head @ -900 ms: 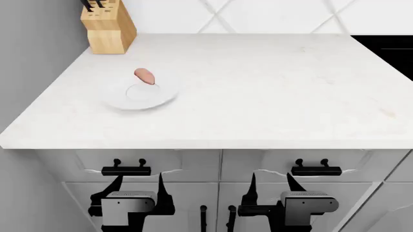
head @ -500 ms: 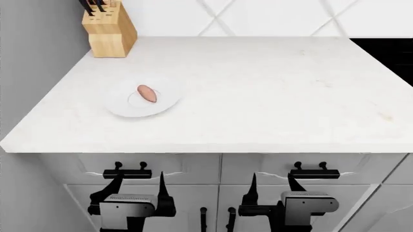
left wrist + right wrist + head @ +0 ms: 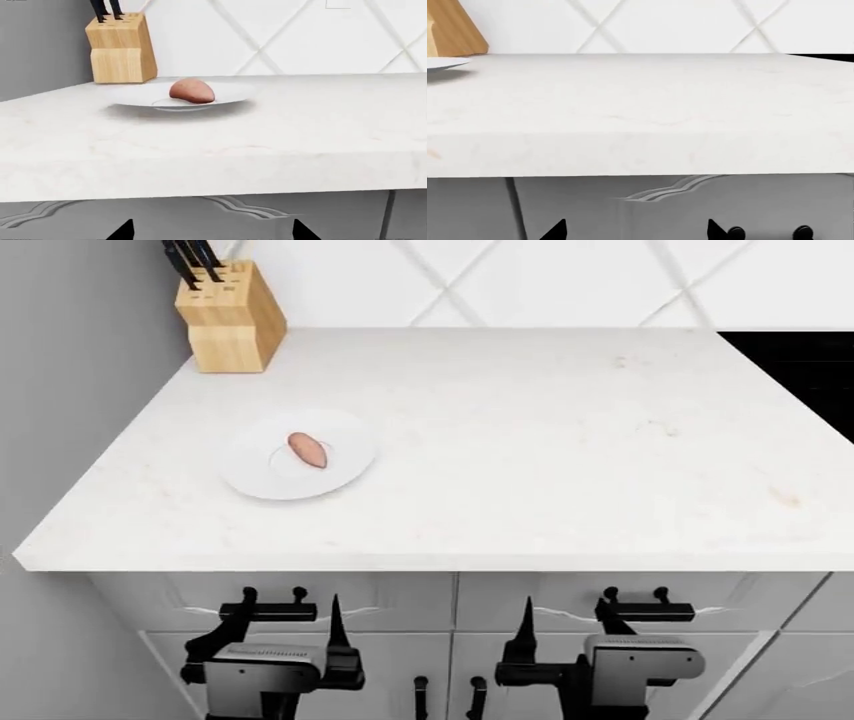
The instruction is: Place the sweet potato on the top rack of the oven.
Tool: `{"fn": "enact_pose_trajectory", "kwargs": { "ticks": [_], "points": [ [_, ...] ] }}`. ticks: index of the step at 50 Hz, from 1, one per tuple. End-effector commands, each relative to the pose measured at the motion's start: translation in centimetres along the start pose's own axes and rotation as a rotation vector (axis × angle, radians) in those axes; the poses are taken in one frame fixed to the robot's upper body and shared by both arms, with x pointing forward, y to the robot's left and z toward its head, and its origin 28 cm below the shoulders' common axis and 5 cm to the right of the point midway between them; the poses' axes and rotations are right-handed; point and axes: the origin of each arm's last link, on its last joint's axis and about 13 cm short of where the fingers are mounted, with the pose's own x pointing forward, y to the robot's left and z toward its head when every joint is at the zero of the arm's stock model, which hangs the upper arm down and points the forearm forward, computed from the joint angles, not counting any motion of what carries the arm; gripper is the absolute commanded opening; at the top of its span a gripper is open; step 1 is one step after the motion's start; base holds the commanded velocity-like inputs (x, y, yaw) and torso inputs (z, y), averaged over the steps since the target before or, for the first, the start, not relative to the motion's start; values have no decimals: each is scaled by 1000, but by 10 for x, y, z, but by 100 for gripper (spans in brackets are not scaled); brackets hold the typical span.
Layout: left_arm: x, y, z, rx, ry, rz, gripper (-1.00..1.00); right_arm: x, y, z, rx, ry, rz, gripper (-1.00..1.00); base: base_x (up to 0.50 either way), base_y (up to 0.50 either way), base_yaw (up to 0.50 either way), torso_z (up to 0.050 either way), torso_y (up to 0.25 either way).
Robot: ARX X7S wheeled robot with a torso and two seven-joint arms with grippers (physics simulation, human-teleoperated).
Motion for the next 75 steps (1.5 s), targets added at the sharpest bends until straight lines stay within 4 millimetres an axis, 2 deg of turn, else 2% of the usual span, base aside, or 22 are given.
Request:
{"fn": "enact_pose_trajectory", "kwargs": {
  "ticks": [1, 2, 5, 6, 7, 10, 14, 25, 29, 34, 42, 45, 47, 48, 56, 75],
  "points": [
    [-1, -4, 10, 29, 33, 9, 100, 0, 1, 13, 23, -9, -16, 100, 0, 0, 0, 0, 0],
    [0, -2, 21, -3, -14, -12, 100, 1, 3, 22, 16, -18, -19, 100, 0, 0, 0, 0, 0],
    [5, -2, 43, 23, 2, 4, 100, 2, 8, 43, 43, -28, 18, 100, 0, 0, 0, 0, 0],
    [11, -2, 57, 53, 26, 26, 100, 3, 11, 56, 15, -51, 15, 100, 0, 0, 0, 0, 0],
    [13, -2, 62, 68, 44, 41, 100, 3, 12, 60, -2, -59, 20, 100, 0, 0, 0, 0, 0],
    [35, 0, 107, 90, 63, 35, 100, 12, 16, 103, -4, -68, 25, 100, 0, 0, 0, 0, 0],
    [52, 3, 139, 93, 83, 71, 100, 26, 18, 137, -46, -54, 29, 100, 0, 0, 0, 0, 0],
    [87, 1, 186, 96, 94, 65, 100, 55, 23, 204, -80, -35, 24, 100, 0, 0, 0, 0, 0],
    [95, -1, 200, 104, 113, 71, 100, 63, 23, 219, -88, -33, 13, 100, 0, 0, 0, 0, 0],
    [116, -2, 227, 101, 111, 96, 100, 81, 27, 241, -103, 30, 6, 100, 0, 0, 0, 0, 0],
    [138, -5, 248, 86, 146, 100, 100, 104, 31, 263, -105, 38, -10, 100, 0, 0, 0, 0, 0],
    [148, -4, 252, 101, 161, 116, 100, 113, 30, 267, -112, 51, -19, 100, 0, 0, 0, 0, 0],
    [157, -1, 251, 20, 220, 97, 100, 119, 30, 272, -118, 68, -51, 100, 0, 0, 0, 0, 0],
    [161, 1, 251, 70, 206, 139, 100, 121, 30, 274, -94, 72, -34, 100, 0, 0, 0, 0, 0],
    [172, 4, 256, 91, 224, 152, 100, 139, 26, 278, -117, 92, -70, 100, 0, 0, 0, 0, 0],
    [188, 12, 261, 128, 260, 177, 100, 169, 18, 291, -112, 123, -115, 100, 0, 0, 0, 0, 0]
  ]
}}
